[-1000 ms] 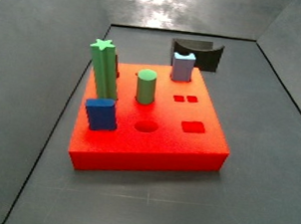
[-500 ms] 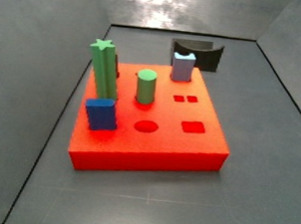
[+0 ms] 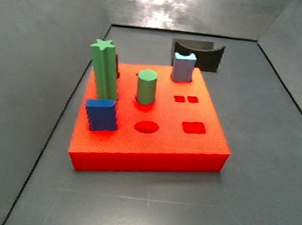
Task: Pick up the rectangle object. Move up. Place the rectangle object on the fixture. Regrasp the rectangle object. Move to above the board. Insert the rectangle object.
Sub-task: Insert the rectangle object.
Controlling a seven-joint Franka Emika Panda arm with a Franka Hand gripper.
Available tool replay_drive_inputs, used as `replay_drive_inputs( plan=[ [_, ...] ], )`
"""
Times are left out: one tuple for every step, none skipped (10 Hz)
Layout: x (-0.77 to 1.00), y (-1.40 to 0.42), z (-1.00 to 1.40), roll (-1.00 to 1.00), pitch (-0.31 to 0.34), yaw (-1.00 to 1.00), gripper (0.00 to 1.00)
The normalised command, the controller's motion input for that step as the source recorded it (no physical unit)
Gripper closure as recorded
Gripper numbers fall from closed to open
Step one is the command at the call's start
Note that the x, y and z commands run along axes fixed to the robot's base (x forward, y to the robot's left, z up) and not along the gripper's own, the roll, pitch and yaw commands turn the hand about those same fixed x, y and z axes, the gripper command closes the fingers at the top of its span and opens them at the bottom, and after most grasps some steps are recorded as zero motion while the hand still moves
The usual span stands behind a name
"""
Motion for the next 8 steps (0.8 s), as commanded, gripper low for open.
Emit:
replay_drive_inputs(
  plan=[
    [0.73, -0.32, -0.85, -0.06, -0.136, 0.13, 1.0],
    [0.7, -0.2, -0.81, -0.08, -0.129, 0.19, 1.0],
    [0.69, -0.16, -0.8, -0.09, -0.124, 0.22, 1.0],
    [0.67, -0.13, -0.8, -0.1, -0.121, 0.25, 1.0],
    [0.65, -0.07, -0.77, -0.11, -0.123, 0.28, 1.0],
    [0.63, -0.01, -0.73, -0.11, -0.124, 0.31, 1.0],
    [0.51, 0.01, -0.57, -0.11, -0.12, 0.43, 1.0],
    [0.32, 0.0, -0.29, 0.09, -0.151, 0.55, 1.0]
  ],
)
